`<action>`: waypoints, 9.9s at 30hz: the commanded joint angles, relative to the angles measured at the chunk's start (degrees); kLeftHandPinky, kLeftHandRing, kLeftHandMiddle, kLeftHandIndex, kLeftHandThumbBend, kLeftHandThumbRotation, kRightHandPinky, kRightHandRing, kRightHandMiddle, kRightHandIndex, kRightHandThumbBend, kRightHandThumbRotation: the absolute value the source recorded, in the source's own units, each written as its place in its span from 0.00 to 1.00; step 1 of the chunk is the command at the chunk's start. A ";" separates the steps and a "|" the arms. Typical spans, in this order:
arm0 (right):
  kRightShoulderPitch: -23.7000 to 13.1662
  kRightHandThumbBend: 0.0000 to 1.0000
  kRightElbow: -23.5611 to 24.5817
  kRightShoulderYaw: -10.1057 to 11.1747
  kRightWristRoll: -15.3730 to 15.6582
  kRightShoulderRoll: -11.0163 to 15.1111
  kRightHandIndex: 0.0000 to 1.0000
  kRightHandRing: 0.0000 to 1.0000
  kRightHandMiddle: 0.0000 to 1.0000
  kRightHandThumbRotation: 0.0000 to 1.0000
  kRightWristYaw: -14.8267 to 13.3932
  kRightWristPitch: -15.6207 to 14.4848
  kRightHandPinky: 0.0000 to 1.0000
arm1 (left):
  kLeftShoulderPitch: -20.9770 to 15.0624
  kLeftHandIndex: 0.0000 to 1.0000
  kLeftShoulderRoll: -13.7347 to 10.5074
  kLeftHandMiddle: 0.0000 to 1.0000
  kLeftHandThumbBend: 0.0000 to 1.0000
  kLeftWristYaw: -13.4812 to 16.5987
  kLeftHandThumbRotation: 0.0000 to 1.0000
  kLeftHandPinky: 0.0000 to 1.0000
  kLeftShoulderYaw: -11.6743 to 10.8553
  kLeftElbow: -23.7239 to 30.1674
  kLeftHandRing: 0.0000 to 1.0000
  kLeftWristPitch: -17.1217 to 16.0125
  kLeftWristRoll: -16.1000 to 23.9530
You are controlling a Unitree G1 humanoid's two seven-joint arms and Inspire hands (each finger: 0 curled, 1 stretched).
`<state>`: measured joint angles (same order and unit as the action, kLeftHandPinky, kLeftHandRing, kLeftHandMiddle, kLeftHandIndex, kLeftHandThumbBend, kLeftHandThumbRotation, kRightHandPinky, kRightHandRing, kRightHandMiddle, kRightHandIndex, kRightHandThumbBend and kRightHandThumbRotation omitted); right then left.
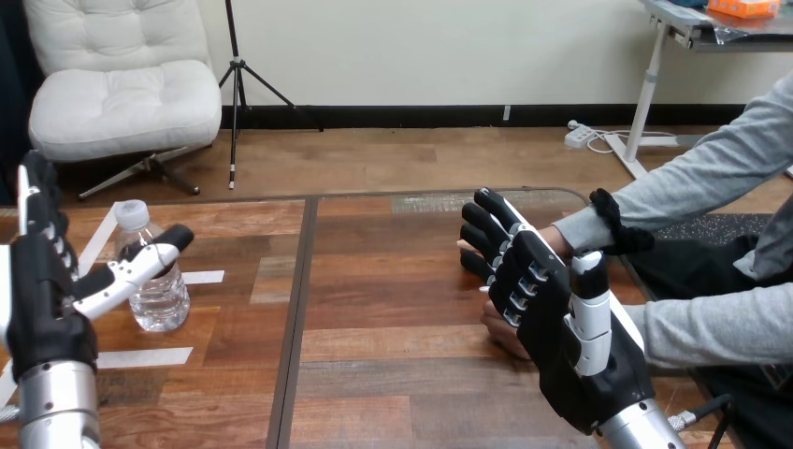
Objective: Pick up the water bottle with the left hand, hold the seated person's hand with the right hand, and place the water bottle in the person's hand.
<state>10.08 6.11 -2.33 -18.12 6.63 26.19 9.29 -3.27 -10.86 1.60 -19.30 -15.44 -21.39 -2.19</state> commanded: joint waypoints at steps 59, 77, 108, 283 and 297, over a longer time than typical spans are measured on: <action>-3.29 1.00 1.95 -0.27 0.17 -0.75 0.95 0.98 0.96 1.00 -0.57 0.80 0.99 | -14.30 1.00 -8.45 1.00 0.97 1.54 0.07 0.97 5.93 -14.88 1.00 10.24 7.74; -3.22 1.00 2.16 -0.17 -0.31 -0.67 0.96 0.98 0.96 1.00 -0.36 0.47 1.00 | -17.71 1.00 -9.30 1.00 0.97 3.51 0.12 0.97 6.41 -21.38 1.00 9.74 8.49; -3.26 1.00 2.22 0.19 -0.84 -0.36 0.96 0.98 0.97 1.00 0.32 0.48 1.00 | -21.99 1.00 -9.61 1.00 0.94 5.75 0.15 0.99 5.19 -27.08 1.00 11.14 6.86; -1.66 1.00 5.89 0.12 -1.45 -0.63 0.95 0.96 0.95 1.00 -0.01 0.16 0.96 | -35.99 0.58 -12.14 0.52 0.70 13.48 0.00 0.43 12.56 -36.08 0.48 35.21 10.16; -1.63 1.00 5.86 0.18 -1.61 -0.58 0.95 0.96 0.95 1.00 0.09 0.14 0.96 | -35.31 0.52 -12.25 0.50 0.71 14.05 0.00 0.40 13.08 -36.61 0.45 32.49 10.82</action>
<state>10.13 8.93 -2.25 -18.50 6.60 26.38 9.01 -35.92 -22.53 14.87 -7.14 -53.82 13.84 7.58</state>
